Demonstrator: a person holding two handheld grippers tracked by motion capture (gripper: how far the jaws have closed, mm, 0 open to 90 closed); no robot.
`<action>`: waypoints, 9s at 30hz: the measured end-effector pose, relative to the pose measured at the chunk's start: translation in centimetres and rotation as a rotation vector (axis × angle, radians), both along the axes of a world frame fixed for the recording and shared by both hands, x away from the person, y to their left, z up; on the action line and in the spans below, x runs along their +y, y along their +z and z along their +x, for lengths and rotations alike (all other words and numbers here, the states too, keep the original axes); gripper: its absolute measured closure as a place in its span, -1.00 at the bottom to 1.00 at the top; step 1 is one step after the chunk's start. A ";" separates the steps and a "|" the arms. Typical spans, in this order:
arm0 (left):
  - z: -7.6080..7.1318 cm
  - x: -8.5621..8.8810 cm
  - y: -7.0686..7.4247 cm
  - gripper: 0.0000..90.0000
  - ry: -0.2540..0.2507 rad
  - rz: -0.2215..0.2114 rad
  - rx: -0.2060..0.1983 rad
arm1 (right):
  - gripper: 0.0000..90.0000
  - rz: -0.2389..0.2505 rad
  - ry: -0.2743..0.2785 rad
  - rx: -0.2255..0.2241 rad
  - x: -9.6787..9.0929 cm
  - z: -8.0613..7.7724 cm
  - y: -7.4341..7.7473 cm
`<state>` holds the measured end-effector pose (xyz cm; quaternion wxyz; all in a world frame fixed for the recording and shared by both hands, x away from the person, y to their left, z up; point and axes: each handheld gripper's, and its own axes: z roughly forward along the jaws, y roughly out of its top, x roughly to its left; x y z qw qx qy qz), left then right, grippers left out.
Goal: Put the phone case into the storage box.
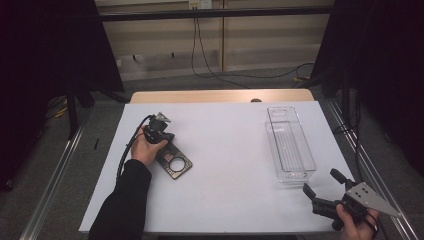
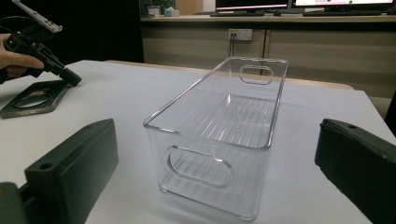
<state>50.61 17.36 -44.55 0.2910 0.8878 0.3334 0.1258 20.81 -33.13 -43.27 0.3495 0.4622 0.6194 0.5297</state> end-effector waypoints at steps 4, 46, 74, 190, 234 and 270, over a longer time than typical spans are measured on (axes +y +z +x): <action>-0.3 0.5 0.0 1.00 0.002 -0.012 0.001 | -1.00 -0.002 0.000 -0.002 0.0 0.0 0.0; -3.9 4.0 -0.2 1.00 -0.010 -0.048 -0.030 | -1.00 0.000 0.001 0.002 0.0 0.0 0.0; -6.9 5.2 0.0 1.00 -0.026 -0.042 -0.032 | -1.00 -0.001 0.006 0.003 0.1 0.1 0.0; -17.3 9.4 3.2 -0.74 0.034 -0.323 -0.224 | -1.00 -0.005 0.023 0.011 0.3 0.3 -0.1; -15.9 1.8 3.2 -0.90 -0.236 -0.187 -0.001 | -1.00 -0.012 0.025 0.010 0.3 0.4 -0.1; -15.9 0.6 0.4 -0.95 -0.328 0.073 0.137 | -1.00 -0.015 0.029 0.011 0.4 0.4 -0.1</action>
